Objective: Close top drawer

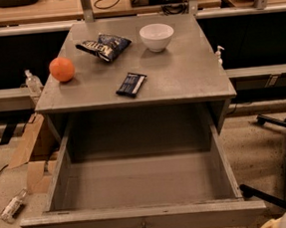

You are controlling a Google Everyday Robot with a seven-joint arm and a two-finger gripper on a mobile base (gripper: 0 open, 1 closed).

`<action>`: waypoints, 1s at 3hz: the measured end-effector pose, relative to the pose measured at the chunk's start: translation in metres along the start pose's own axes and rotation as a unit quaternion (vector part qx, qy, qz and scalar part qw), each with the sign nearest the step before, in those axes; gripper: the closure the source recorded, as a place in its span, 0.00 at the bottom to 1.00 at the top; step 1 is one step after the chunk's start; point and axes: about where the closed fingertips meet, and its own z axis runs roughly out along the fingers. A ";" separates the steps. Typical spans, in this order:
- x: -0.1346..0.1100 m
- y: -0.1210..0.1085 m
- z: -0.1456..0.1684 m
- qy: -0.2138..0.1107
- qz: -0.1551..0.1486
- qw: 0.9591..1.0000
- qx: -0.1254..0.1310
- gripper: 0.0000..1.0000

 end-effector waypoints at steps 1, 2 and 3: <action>-0.004 0.023 0.032 0.030 -0.021 0.999 -0.027 1.00; -0.004 0.023 0.032 0.030 -0.021 0.999 -0.027 1.00; -0.011 0.023 0.062 0.039 -0.033 0.998 -0.023 1.00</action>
Offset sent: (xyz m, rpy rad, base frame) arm -0.0099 0.0175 -0.0225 -0.0369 0.0434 0.0437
